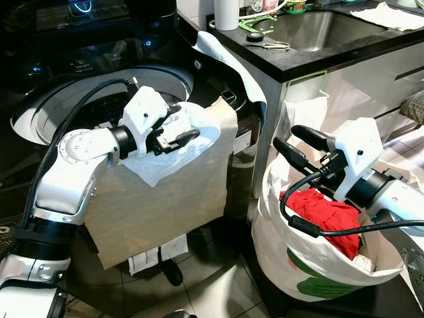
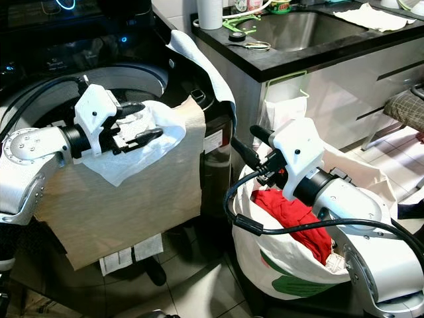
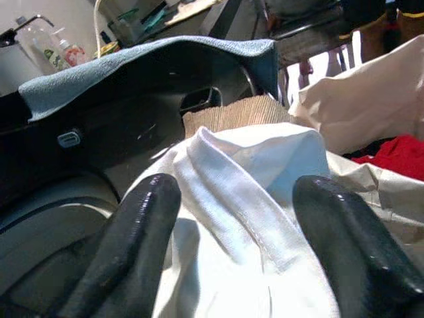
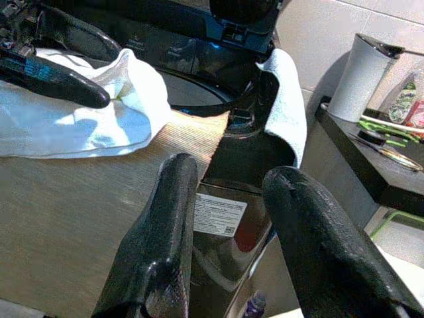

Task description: Clothes washing

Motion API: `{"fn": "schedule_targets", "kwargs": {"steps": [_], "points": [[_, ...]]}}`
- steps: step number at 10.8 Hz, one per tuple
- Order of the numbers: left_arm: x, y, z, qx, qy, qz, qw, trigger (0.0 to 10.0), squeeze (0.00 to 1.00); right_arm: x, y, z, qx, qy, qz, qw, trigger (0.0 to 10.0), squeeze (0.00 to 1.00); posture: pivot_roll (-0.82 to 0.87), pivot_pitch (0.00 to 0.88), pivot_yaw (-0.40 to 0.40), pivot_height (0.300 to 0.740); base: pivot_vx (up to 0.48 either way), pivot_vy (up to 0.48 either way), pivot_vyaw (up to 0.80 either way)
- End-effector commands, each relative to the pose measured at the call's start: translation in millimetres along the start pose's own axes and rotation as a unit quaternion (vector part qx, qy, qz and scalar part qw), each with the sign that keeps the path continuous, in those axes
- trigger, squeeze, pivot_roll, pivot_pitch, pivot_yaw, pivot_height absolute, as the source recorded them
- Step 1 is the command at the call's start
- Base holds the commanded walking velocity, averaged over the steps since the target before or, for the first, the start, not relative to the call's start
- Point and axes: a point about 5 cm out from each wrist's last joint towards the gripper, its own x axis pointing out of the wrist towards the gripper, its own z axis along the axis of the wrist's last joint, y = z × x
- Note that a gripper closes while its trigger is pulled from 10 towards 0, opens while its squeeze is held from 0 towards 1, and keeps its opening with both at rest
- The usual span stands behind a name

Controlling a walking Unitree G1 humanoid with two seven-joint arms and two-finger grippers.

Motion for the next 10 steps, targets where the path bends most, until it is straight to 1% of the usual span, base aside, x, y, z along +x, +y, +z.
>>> {"fn": "schedule_targets", "kwargs": {"steps": [1, 3, 8, 10], "points": [[-0.3, 4.4, 2.2, 0.008, 0.001, 0.006, 1.0, 0.0, 0.0, -0.6, 0.4, 6.6, -0.01, -0.008, 0.008, 1.0, 10.0, 0.0, -0.07, 0.0, 0.101, 0.74, 0.0, 0.0, 0.0], [-0.3, 6.1, 1.4, 0.011, 0.001, 0.012, 1.0, 0.0, 0.0, -0.7, 0.1, 6.6, -0.011, -0.008, 0.007, 1.0, 10.0, 0.0, -0.07, 0.0, 0.102, 0.74, 0.0, 0.0, 0.0], [1.9, 9.6, 3.4, 0.004, -0.006, 0.013, 1.0, 0.0, 0.0, -3.3, -0.1, 6.5, -0.01, -0.008, 0.005, 1.0, 10.0, 0.0, -0.08, 0.0, 0.113, 0.74, 0.0, 0.0, 0.0], [1.9, 12.1, 4.1, -0.001, -0.011, 0.023, 1.0, 0.0, 0.0, -2.8, 1.4, 6.5, -0.01, -0.008, 0.005, 1.0, 10.0, 0.0, -0.08, 0.0, 0.115, 0.74, 0.0, 0.0, 0.0]]}}
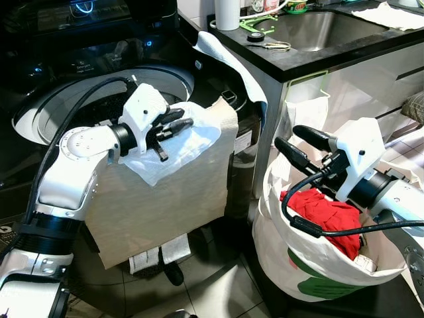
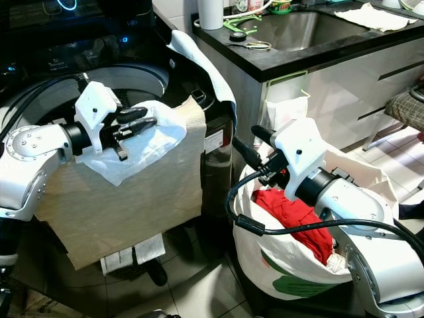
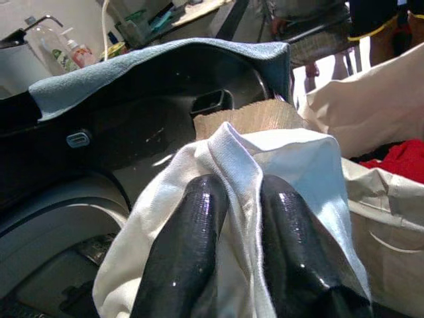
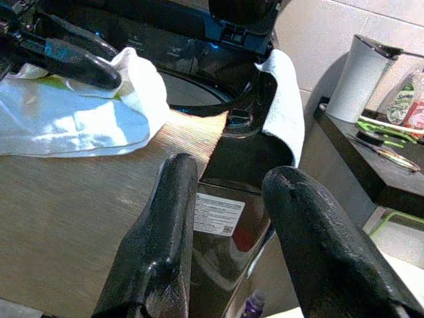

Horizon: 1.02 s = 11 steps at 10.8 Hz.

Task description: Clothes washing

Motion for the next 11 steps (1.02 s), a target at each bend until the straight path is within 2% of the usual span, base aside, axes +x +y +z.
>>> {"fn": "schedule_targets", "kwargs": {"steps": [1, 4, 6, 7, 8, 10, 11], "points": [[-2.0, 8.9, 5, 0.005, -0.007, 0.019, 1.0, 0.0, 0.0, -0.9, 3.2, 6, -0.006, -0.009, 0.008, 1.0, 10.0, 0.0, -0.08, 0.0, 0.117, 0.74, 0.0, 0.0, 0.0], [2.3, 11.6, 6, 0.004, -0.012, 0.031, 0.999, 0.0, 0.0, -2.7, 3.1, 6, -0.006, -0.008, 0.006, 1.0, 10.0, 0.0, -0.08, 0.004, 0.126, 0.74, 0.0, 0.0, 0.0], [13.2, 16.0, 17, -0.001, -0.039, 0.043, 0.998, 0.0, 0.0, -3.3, 2.9, 6, -0.006, -0.007, 0.001, 1.0, 10.0, 0.0, -0.09, 0.003, 0.132, 0.74, 0.0, 0.0, 0.0], [28.9, 20.7, 33, 0.0, -0.065, 0.042, 0.997, 0.0, 0.0, -3.2, 2.5, 7, -0.007, -0.008, -0.002, 1.0, 10.0, 0.0, -0.09, 0.0, 0.131, 0.74, 0.0, 0.0, 0.0], [36.3, 23.0, 40, 0.007, -0.073, 0.041, 0.996, 0.0, 0.0, -3.2, 2.5, 7, -0.007, -0.008, -0.001, 1.0, 10.0, 0.0, -0.09, 0.0, 0.13, 0.74, 0.0, 0.0, 0.0], [70.1, 43.8, 65, 0.054, -0.079, 0.108, 0.99, 0.0, 0.0, -1.9, 2.8, 7, -0.007, -0.007, 0.004, 1.0, 10.0, 0.0, -0.09, 0.0, 0.123, 0.74, 0.0, 0.0, 0.0], [79.5, 52.8, 76, 0.08, -0.077, 0.149, 0.983, 0.0, 0.0, -0.8, 2.6, 6, -0.008, -0.006, 0.004, 1.0, 10.0, 0.0, -0.09, 0.0, 0.124, 0.74, 0.0, 0.0, 0.0]]}}
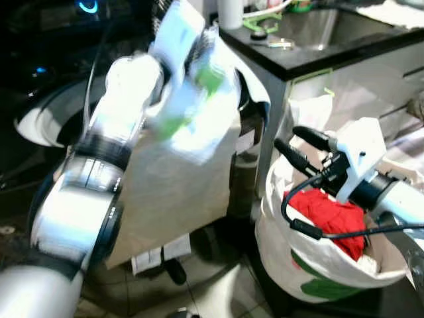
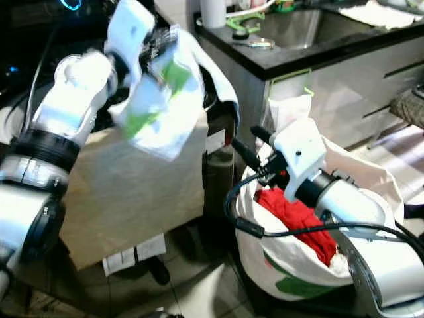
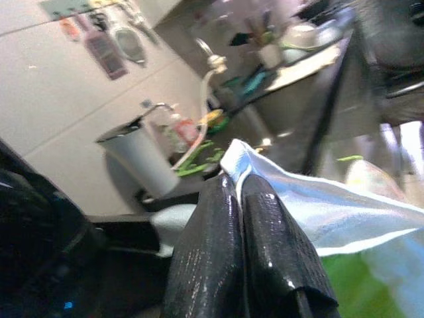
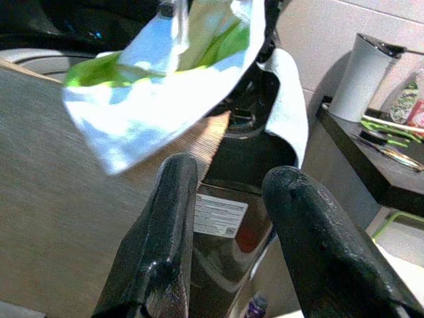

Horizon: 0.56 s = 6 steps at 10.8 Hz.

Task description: Clothes washing

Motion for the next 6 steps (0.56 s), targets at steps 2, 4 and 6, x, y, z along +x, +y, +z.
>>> {"fn": "schedule_targets", "kwargs": {"steps": [2, 4, 6], "points": [[7.1, 22.5, 7, 0.087, 0.029, 0.113, 0.989, 0.0, 0.0, 1.0, -0.3, 3, -0.008, -0.004, 0.0, 1.0, 10.0, 0.0, -0.09, 0.0, 0.133, 0.74, 0.0, 0.0, 0.0], [1.6, 25.0, -19, 0.146, 0.098, 0.125, 0.976, 0.0, 0.0, 0.3, 0.4, 2, -0.008, 0.0, -0.002, 1.0, 10.0, 0.0, -0.1, 0.0, 0.137, 0.74, 0.0, 0.0, 0.0], [-10.8, 35.6, -37, 0.184, 0.138, 0.157, 0.961, 10.0, 0.0, -0.1, 1.2, 2, -0.01, 0.003, 0.001, 1.0, 10.0, 0.0, -0.1, 0.0, 0.136, 0.74, 0.0, 0.0, 0.0]]}}
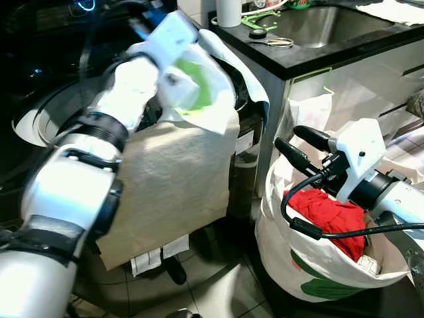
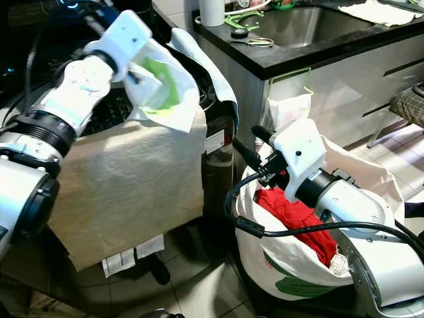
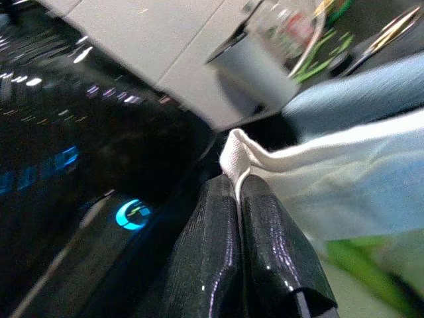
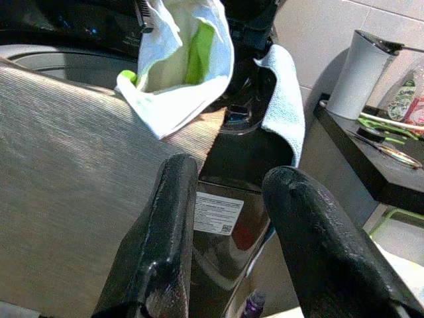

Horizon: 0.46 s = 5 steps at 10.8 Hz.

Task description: Clothes washing

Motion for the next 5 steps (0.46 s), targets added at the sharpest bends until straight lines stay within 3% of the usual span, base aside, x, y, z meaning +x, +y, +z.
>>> {"fn": "schedule_targets", "kwargs": {"steps": [1, 2, 5], "points": [[-1.8, 13.6, -7, 0.016, 0.01, 0.026, 0.999, 10.0, 0.0, -0.1, 2.7, 2, -0.005, 0.001, 0.009, 1.0, 10.0, 0.0, -0.1, 0.0, 0.133, 0.74, 0.0, 0.0, 0.0], [-4.0, 16.6, -16, -0.014, 0.026, 0.003, 1.0, 10.0, 1.0, 0.2, 4.3, 1, -0.005, 0.003, 0.016, 1.0, 10.0, 0.0, -0.1, 0.0, 0.13, 0.74, 0.0, 0.0, 0.0], [-5.9, 18.2, -25, -0.053, 0.054, -0.025, 0.997, 10.0, 1.0, 1.8, 5.4, 0, -0.005, 0.004, 0.021, 1.0, 10.0, 0.0, -0.09, 0.0, 0.125, 0.74, 0.0, 0.0, 0.0]]}}
